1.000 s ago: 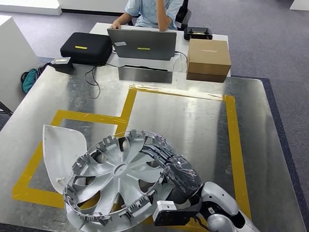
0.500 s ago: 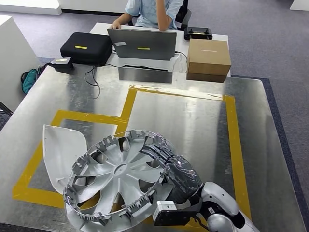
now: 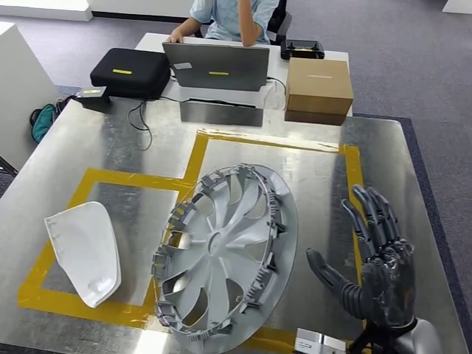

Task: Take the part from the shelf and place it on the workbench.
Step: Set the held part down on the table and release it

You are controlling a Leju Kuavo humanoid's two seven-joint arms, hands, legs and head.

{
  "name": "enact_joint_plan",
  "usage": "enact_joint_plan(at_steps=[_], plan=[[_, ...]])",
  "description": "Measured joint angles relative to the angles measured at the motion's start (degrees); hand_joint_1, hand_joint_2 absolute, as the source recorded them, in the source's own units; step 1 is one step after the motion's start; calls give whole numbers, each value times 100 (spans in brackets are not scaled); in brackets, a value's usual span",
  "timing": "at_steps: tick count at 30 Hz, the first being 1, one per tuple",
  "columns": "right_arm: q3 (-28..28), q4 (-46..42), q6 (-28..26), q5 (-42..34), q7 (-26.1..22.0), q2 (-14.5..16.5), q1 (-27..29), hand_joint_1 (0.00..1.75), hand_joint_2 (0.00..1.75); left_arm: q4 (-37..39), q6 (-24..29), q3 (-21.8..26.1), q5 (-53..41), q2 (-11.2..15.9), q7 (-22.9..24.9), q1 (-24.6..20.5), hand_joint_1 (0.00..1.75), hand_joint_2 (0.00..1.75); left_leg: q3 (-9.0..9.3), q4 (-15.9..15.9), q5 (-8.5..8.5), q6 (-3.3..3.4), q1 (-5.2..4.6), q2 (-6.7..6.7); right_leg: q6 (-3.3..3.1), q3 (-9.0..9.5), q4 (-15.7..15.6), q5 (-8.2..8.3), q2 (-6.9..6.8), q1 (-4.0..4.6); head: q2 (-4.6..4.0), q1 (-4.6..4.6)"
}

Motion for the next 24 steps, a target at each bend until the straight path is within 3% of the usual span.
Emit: enact_joint_plan(at_steps=[18, 24], plan=[[-327, -679, -42, -102, -136, -19, 357, 0, 175, -424, -35, 225, -71, -232, 7, 27, 0, 0, 9, 0, 2, 1, 1, 2, -3, 11, 0, -1, -2, 1, 0, 1], [-333, -867, -995, -818, -1076, -24, 285, 0, 175, -430, -70, 289, -224, -246, -58, 2, 0, 0, 11, 0, 0, 2, 0, 2, -3, 12, -2, -1, -2, 0, 0, -1]])
